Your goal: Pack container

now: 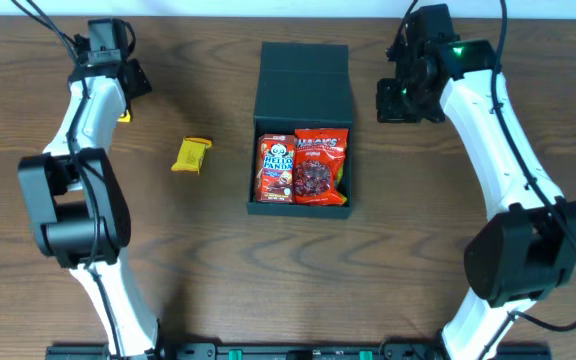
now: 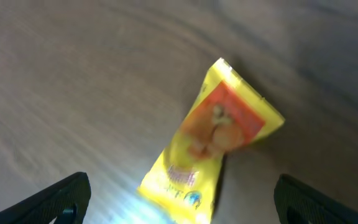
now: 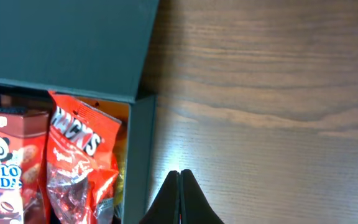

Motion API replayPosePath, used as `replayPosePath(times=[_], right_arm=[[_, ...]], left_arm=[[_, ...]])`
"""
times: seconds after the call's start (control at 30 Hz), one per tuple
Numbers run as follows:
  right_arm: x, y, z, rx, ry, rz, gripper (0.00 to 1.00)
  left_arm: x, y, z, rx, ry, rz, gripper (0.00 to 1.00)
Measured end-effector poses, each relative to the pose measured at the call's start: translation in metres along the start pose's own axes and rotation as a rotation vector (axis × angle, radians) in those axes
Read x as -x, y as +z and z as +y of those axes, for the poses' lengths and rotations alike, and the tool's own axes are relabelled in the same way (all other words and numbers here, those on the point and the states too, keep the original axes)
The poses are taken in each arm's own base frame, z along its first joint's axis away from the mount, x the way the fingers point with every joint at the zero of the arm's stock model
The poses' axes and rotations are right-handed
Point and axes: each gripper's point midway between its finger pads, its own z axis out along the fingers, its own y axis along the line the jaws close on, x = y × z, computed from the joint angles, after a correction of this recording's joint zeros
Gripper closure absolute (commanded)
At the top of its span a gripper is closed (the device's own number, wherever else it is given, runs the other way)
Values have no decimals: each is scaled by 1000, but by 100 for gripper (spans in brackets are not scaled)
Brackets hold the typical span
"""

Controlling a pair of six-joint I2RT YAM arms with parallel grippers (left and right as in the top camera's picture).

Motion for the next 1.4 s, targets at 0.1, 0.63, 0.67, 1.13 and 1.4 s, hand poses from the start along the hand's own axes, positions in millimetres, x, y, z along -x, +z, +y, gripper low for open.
replayPosePath(times=[0.1, 0.63, 0.67, 1.13, 1.4], right_arm=[[-3, 0, -1, -2, 0, 10, 99], [-2, 0, -1, -5, 0, 6, 98], [-1, 0, -1, -6, -1, 4, 99], [43, -47, -22, -50, 23, -153, 95], [63, -73, -53, -91, 58, -234, 61]], left_arm=[[3, 14, -6, -10, -2, -28, 5], [-24, 52, 1, -37, 4, 60, 78], [-26, 52, 2, -37, 10, 69, 82], [-12, -7, 14, -47, 19, 91, 94], [39, -184, -32, -379, 63, -114, 94]])
